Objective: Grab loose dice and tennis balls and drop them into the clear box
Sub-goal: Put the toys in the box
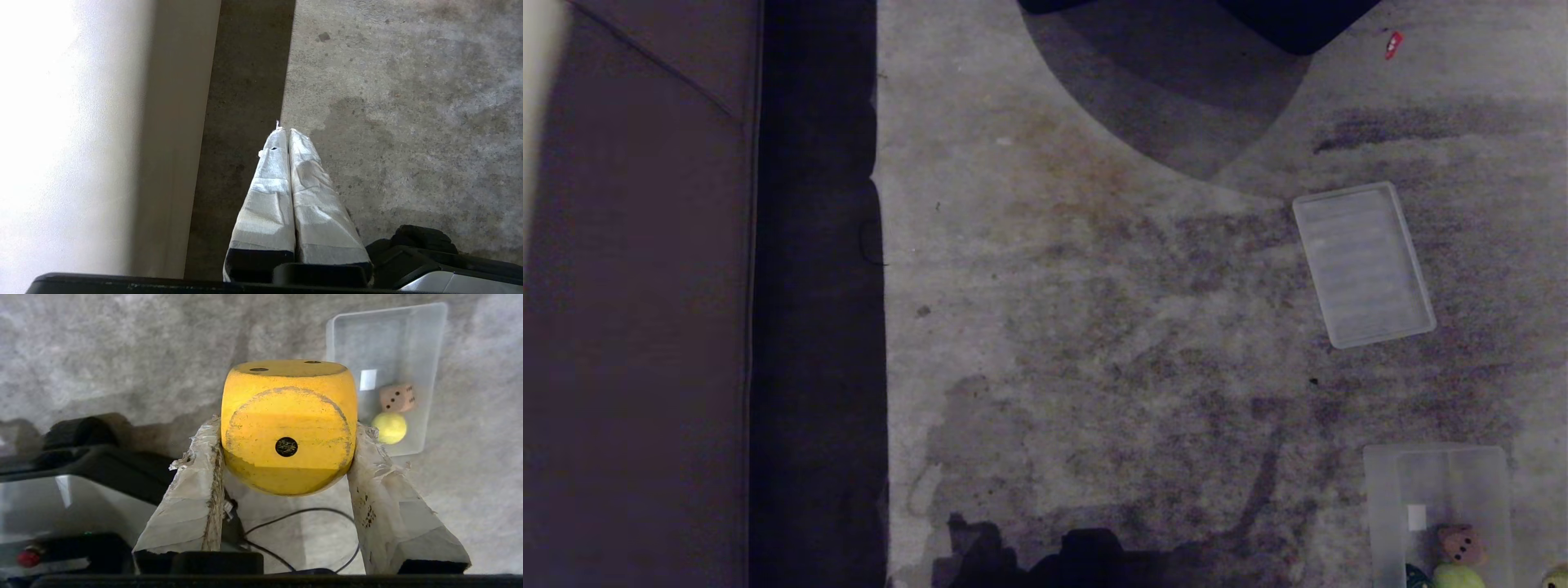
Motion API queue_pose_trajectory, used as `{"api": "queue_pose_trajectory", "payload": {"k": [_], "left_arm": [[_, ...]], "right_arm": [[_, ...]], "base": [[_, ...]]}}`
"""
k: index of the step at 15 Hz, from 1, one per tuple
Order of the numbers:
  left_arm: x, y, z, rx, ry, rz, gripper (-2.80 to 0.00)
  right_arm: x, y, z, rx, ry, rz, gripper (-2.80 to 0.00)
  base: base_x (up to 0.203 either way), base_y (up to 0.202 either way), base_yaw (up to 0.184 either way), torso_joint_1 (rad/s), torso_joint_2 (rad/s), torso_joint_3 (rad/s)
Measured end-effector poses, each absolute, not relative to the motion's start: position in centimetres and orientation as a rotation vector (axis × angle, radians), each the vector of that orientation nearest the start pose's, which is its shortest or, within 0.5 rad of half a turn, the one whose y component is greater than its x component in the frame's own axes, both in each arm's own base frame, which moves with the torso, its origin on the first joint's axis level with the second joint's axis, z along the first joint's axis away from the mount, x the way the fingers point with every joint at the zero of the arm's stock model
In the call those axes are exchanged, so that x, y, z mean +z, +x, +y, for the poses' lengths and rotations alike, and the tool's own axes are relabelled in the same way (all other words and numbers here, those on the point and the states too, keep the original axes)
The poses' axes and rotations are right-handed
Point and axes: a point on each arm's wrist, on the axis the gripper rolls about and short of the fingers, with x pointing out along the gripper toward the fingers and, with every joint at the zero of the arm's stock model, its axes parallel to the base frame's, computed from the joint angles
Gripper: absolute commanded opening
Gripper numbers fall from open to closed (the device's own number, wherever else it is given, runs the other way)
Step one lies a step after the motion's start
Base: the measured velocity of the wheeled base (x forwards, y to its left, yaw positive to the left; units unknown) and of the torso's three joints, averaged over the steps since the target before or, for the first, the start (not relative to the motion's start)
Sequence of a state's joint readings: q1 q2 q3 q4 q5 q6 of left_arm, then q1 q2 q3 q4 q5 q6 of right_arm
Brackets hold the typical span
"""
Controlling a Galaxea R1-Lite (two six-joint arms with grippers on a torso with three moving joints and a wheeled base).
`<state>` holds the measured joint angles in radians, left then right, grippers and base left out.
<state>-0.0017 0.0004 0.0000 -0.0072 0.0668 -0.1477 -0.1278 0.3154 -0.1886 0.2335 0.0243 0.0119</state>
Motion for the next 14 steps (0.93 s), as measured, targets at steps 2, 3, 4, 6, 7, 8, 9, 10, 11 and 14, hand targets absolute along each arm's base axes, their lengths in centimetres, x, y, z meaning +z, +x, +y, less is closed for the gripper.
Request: {"api": "queue_pose_trajectory", "payload": {"k": [2, 3, 4, 6, 7, 8, 9, 10, 11, 14], "left_arm": [[7.6, -2.3, 0.2, 0.064, -0.148, -0.012, -2.8], [7.6, -2.3, 0.2, 0.064, -0.148, -0.012, -2.8], [7.6, -2.3, 0.2, 0.064, -0.148, -0.011, -2.8], [7.6, -2.3, 0.2, 0.064, -0.147, -0.012, -2.8], [7.6, -2.3, 0.2, 0.064, -0.148, -0.011, -2.8], [7.6, -2.3, 0.2, 0.064, -0.147, -0.012, -2.8], [7.6, -2.3, 0.2, 0.064, -0.147, -0.012, -2.8], [7.6, -2.3, 0.2, 0.065, -0.147, -0.012, -2.8], [7.6, -2.3, 0.2, 0.064, -0.148, -0.012, -2.8], [7.6, -2.3, 0.2, 0.064, -0.148, -0.011, -2.8]], "right_arm": [[10.1, -0.6, 0.1, -0.111, 0.034, 0.343, -2.8], [9.7, -0.7, 0.1, -0.108, 0.035, 0.361, -2.8], [9.3, -0.8, 0.1, -0.095, 0.034, 0.384, -2.8], [9.1, -0.9, 0.1, -0.078, 0.039, 0.395, -2.8], [9.0, -0.9, 0.1, -0.056, 0.048, 0.404, -2.8], [8.8, -1.1, 0.1, -0.03, 0.046, 0.405, -2.8], [8.6, -1.4, 0.1, -0.014, 0.038, 0.388, -2.8], [8.5, -1.8, 0.1, -0.005, 0.035, 0.351, -2.8], [8.3, -2.2, 0.1, 0.002, 0.028, 0.309, -2.8], [7.8, -3.0, 0.0, 0.02, 0.008, 0.211, -2.8]], "base": [[0.0, 0.0, 0.0, 0.0, 0.0, 0.0], [0.0, 0.0, 0.0, 0.0, 0.0, 0.0], [0.0, 0.0, 0.0, 0.0, 0.0, 0.0], [0.0, 0.0, 0.0, 0.0, 0.0, 0.0], [0.0, 0.0, 0.0, 0.0, 0.0, 0.0], [0.0, 0.0, 0.0, 0.0, 0.0, 0.0], [0.0, 0.0, 0.0, 0.0, 0.0, 0.0], [0.0, 0.0, 0.0, 0.0, 0.0, 0.0], [0.0, 0.0, 0.0, 0.0, 0.0, 0.0], [0.0, 0.0, 0.0, 0.0, 0.0, 0.0]]}}
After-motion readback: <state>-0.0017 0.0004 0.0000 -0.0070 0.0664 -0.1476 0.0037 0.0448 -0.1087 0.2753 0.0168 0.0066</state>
